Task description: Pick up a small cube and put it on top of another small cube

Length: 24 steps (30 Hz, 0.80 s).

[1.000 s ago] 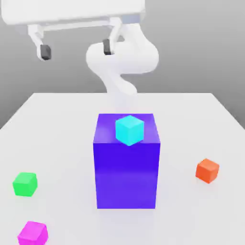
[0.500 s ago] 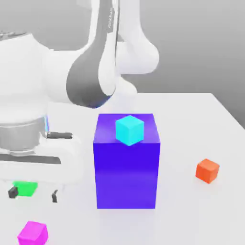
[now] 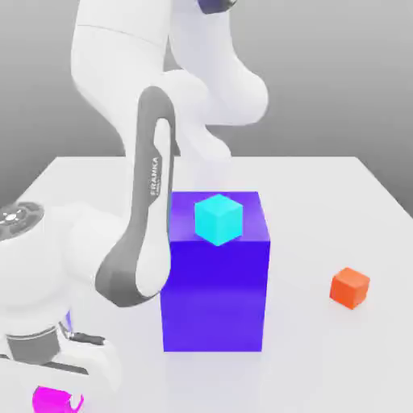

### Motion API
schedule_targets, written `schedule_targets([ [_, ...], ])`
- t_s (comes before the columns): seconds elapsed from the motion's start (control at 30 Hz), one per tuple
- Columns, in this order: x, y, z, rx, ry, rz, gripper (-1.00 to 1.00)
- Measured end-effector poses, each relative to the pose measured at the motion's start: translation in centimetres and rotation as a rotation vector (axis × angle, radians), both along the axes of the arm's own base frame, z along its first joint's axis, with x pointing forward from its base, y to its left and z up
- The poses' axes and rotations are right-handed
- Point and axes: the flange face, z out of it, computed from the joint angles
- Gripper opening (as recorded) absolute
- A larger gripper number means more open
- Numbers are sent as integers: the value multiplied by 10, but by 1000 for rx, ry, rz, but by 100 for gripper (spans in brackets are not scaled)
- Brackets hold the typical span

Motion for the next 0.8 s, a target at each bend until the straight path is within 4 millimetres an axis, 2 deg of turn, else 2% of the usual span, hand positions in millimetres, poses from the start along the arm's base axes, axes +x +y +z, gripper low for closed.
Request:
schedule_targets([
  [0.13, -1, -1, 50, 0, 0, -2, -100],
  [0.17, -9, -8, 60, -8, 1, -23, -100],
  [0.3, -59, -44, 91, -40, 3, -152, -100],
  [0.43, -117, -70, 109, -41, 2, -294, -100],
  [0.53, -166, -87, 113, -18, 0, -417, -100],
  [0.6, -187, -93, 108, -5, -2, -471, -100],
  [0.67, -181, -85, 98, -2, -5, -451, -100],
  [0.8, -181, -84, 71, -1, -6, -450, -100],
])
